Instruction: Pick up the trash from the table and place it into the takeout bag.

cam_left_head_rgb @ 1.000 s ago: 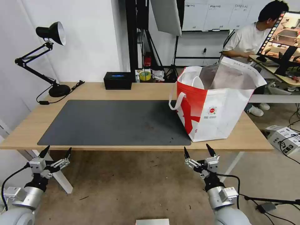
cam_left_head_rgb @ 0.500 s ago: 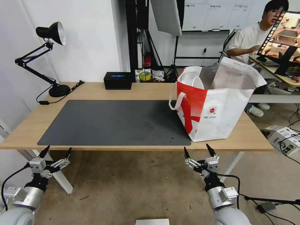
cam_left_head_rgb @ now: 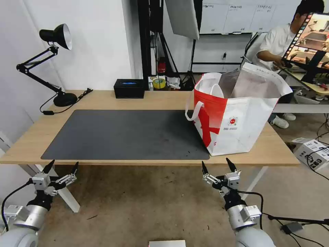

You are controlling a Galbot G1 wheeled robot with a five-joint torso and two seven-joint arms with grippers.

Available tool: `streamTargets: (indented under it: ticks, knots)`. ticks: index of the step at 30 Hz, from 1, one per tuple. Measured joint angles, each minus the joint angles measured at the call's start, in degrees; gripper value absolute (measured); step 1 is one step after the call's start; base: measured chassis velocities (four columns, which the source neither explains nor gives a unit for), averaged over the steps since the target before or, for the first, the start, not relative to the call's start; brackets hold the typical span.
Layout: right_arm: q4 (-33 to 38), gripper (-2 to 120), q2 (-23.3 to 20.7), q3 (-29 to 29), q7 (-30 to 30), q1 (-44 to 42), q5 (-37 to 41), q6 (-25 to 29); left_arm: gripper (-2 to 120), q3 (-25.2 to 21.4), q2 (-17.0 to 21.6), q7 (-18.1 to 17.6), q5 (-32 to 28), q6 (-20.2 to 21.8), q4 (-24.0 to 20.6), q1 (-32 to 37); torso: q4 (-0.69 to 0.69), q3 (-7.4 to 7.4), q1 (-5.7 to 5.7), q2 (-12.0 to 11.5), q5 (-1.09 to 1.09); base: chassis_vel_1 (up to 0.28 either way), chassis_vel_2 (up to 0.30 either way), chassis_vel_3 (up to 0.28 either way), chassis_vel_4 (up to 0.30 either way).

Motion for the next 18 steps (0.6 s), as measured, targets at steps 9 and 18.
streamTargets:
  ticks: [9,18]
  knots:
    - [0.0,100,0.0,0.0,0.0,0.0,0.0,0.0,100,0.0,0.0,0.0,0.0,0.0,0.0,0.0,0.00,0.00,0.00,0.0,0.00,0.000,0.000,0.000,0.000]
    - [0.0,100,0.0,0.0,0.0,0.0,0.0,0.0,100,0.0,0.0,0.0,0.0,0.0,0.0,0.0,0.00,0.00,0.00,0.0,0.00,0.000,0.000,0.000,0.000]
